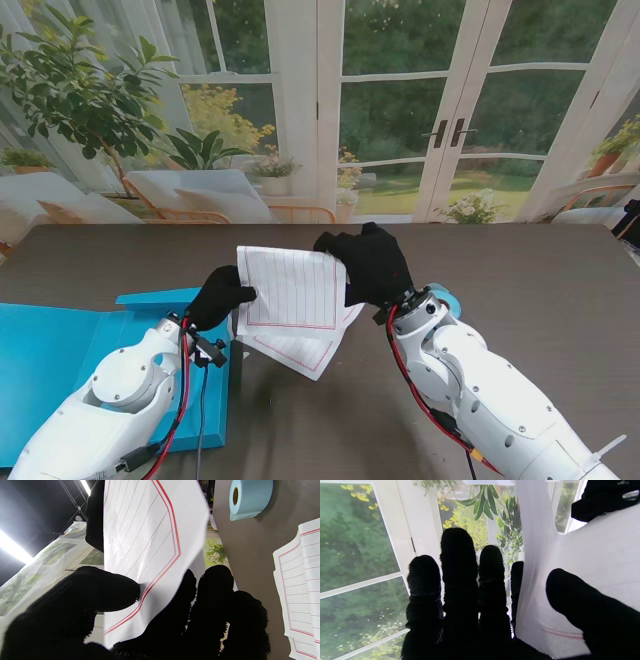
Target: Peel a label from the label roll, stick it on the side of the file box and file the documents
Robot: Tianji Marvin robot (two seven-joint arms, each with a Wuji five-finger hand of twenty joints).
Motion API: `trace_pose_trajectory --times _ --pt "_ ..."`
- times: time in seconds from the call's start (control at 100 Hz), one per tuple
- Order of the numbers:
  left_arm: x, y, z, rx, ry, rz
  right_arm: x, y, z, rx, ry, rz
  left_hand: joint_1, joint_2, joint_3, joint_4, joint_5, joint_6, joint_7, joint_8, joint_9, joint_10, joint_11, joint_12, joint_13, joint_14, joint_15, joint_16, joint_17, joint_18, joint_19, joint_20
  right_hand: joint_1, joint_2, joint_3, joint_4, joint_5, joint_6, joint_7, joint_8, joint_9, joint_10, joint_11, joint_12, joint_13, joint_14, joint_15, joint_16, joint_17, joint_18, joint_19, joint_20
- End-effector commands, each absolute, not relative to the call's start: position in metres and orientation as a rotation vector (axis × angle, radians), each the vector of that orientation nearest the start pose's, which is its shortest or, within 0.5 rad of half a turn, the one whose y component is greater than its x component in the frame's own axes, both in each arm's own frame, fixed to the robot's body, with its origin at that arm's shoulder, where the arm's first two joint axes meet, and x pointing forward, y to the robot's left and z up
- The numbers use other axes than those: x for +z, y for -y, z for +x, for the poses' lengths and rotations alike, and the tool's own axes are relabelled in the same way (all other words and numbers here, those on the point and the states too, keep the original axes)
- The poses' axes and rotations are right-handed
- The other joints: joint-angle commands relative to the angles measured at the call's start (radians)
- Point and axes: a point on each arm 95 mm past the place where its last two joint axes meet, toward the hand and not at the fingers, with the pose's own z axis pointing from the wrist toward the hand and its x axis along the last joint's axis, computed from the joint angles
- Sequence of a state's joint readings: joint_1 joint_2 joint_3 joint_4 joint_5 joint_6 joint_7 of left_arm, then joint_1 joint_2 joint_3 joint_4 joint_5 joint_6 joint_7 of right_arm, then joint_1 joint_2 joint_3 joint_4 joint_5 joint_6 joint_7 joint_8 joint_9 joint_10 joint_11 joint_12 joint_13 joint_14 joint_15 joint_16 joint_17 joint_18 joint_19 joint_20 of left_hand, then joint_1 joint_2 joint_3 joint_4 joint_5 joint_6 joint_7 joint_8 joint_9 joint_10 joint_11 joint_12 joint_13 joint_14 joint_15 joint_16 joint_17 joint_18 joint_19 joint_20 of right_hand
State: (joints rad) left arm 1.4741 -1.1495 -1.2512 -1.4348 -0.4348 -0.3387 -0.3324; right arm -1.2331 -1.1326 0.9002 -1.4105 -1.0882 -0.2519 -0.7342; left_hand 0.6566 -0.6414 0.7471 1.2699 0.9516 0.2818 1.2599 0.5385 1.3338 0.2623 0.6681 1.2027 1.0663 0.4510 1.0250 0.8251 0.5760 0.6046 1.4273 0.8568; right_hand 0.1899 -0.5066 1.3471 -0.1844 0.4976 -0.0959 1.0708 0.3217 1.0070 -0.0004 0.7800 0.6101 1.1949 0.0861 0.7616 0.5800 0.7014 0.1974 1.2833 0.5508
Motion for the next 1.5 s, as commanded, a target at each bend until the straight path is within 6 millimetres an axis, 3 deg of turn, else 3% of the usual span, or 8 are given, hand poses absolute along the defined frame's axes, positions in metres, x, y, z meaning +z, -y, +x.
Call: trace_pose_trajectory --times 0.0,0.17,0.4,0.73,1.05,1.49 --pt "-0.313 0.002 0.418 -2.652 -0.771 -2.218 -0.247 -0.088 0.430 2.074 -1.160 0.453 0.064 -0.025 0.047 0.040 0.013 0.041 0.035 0.020 0.044 -0.070 0.036 -0.007 0.010 0.036 0.020 -0.010 0.018 -0.003 0.073 -0.016 -0.036 0.034 -0.022 0.063 -0.112 0.053 -0.070 0.056 -0.113 0.042 -0.026 -0.052 -0.085 0.046 -0.111 -0.040 -0.113 0.044 -0.068 -0.042" --pt "-0.314 -0.004 0.414 -2.628 -0.780 -2.207 -0.246 -0.084 0.433 2.038 -1.178 0.493 0.065 -0.024 0.050 0.043 0.011 0.046 0.036 0.020 0.043 -0.068 0.036 -0.003 0.006 0.038 0.021 -0.007 0.015 -0.004 0.071 -0.019 -0.038 -0.064 -0.093 0.051 -0.291 0.120 -0.135 0.020 -0.350 0.092 -0.057 -0.167 -0.331 0.115 -0.293 -0.163 -0.272 0.079 -0.189 -0.119" --pt "-0.310 -0.017 0.411 -2.615 -0.734 -2.175 -0.245 -0.075 0.439 1.994 -1.224 0.538 0.065 -0.020 0.053 0.044 0.006 0.050 0.037 0.020 0.041 -0.066 0.033 0.005 -0.002 0.041 0.022 -0.003 0.009 -0.006 0.069 -0.023 -0.074 -0.146 -0.144 0.032 -0.362 0.126 -0.183 -0.021 -0.515 0.124 -0.093 -0.223 -0.512 0.153 -0.390 -0.242 -0.387 0.102 -0.292 -0.175" --pt "-0.296 -0.050 0.397 -2.543 -0.691 -2.104 -0.245 -0.065 0.443 1.980 -1.269 0.568 0.064 -0.015 0.058 0.044 -0.005 0.053 0.039 0.018 0.035 -0.060 0.024 0.026 -0.027 0.045 0.025 0.005 -0.013 -0.018 0.061 -0.025 -0.118 -0.124 -0.208 0.019 -0.284 0.063 -0.209 -0.041 -0.535 0.120 -0.098 -0.243 -0.546 0.137 -0.402 -0.265 -0.417 0.089 -0.322 -0.181" --pt "-0.284 -0.099 0.372 -2.362 -0.686 -2.094 -0.252 -0.064 0.441 1.977 -1.290 0.590 0.061 -0.009 0.062 0.042 -0.014 0.053 0.040 0.014 0.030 -0.058 0.013 0.042 -0.047 0.043 0.022 0.010 -0.044 -0.035 0.047 -0.023 -0.113 -0.095 -0.215 0.024 -0.224 0.046 -0.214 -0.038 -0.491 0.115 -0.104 -0.245 -0.517 0.129 -0.384 -0.262 -0.403 0.076 -0.308 -0.173" --pt "-0.316 -0.156 0.311 -1.933 -0.712 -2.241 -0.263 -0.066 0.434 2.005 -1.311 0.641 0.057 0.006 0.073 0.041 -0.042 0.058 0.045 0.004 -0.002 -0.044 0.002 0.092 -0.115 0.050 0.027 0.030 -0.116 -0.074 0.014 -0.005 -0.110 -0.065 -0.225 0.031 -0.206 0.048 -0.220 -0.030 -0.461 0.107 -0.110 -0.240 -0.479 0.115 -0.364 -0.251 -0.385 0.063 -0.283 -0.165"
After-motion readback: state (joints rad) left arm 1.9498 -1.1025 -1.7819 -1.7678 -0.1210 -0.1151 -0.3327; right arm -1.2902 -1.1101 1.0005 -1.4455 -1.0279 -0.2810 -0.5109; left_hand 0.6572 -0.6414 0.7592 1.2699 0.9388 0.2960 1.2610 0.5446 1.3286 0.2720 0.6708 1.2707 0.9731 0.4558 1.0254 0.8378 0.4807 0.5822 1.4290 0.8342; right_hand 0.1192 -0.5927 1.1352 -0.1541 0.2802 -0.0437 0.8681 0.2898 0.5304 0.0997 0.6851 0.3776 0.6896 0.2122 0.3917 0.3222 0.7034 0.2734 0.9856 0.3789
